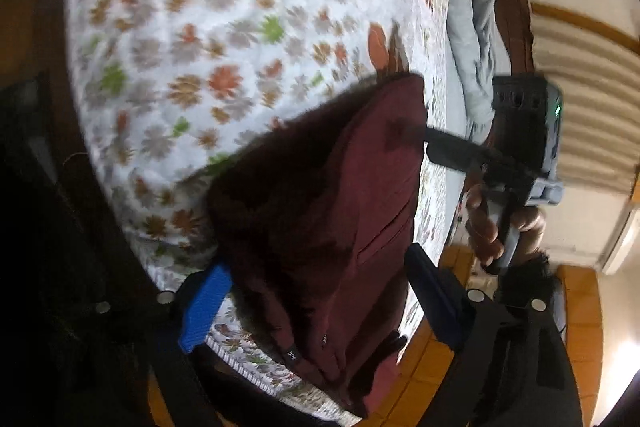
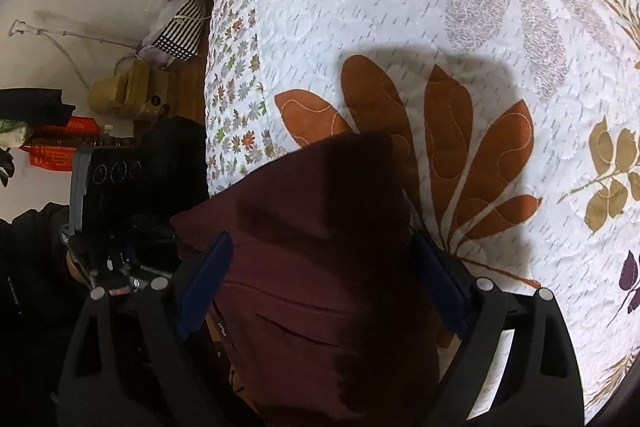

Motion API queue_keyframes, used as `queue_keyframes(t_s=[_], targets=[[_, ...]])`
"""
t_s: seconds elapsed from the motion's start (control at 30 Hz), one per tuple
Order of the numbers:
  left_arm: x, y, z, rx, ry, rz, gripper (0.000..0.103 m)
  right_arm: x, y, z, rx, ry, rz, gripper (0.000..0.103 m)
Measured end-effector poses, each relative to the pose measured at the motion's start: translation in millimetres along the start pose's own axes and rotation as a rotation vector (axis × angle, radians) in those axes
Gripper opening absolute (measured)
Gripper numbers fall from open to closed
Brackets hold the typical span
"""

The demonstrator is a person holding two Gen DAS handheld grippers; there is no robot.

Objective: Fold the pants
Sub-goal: 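Grasp the maroon trouser end with the left tool and lift it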

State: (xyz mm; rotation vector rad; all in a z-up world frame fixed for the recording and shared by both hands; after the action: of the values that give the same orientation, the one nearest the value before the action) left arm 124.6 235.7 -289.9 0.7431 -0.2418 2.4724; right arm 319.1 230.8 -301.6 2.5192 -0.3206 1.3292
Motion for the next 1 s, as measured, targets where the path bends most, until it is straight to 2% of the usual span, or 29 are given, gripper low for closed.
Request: queue_keyframes(t_s=[0.07,0.1,0.2,0.27,0.33,0.53,0.7,1.0], targets=[[-1,2,3,-0.030,-0.018,-0.005,0.083,-3,-1,-2,0.012,0.005,-0.008,0.089],[-2,0,3,-0.047,-0.032,-0.006,0.079,-4,-2,-3,0.014,0.006,-0.008,0.085],[-5,0,8,-0.096,-0.056,-0.007,0.043,-4,-5,-4,0.028,0.054,0.018,0.057],[-2,2,5,-0.091,-0.059,0.011,0.037,1,-5,-2,0.034,0.084,0.032,0.033],[1,4,6,-0.110,-0.071,0.023,0.035,9,-2,-6,0.048,0.085,0.050,0.026],[9,7,32,-0.243,-0.092,0.053,0.033,29,9,-22,0.081,0.128,0.102,0.022],[18,12,88,-0.457,-0.146,0.100,0.032,54,24,-37,0.103,0.173,0.158,0.021],[25,25,154,-0.646,-0.146,0.131,0.032,112,64,-54,0.119,0.228,0.278,0.020]])
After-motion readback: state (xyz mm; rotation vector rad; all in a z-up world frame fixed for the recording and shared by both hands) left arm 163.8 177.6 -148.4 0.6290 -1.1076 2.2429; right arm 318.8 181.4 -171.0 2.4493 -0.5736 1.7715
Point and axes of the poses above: each gripper's, at about its wrist camera, not at the fingertips, and x roughly against the way its jaws point, z to its right, y to its underside, the point moved 8 cm from there along -x, roughly the way its jaws point, and after that the axes turned 12 degrees about -x, right-handed, at the moved point
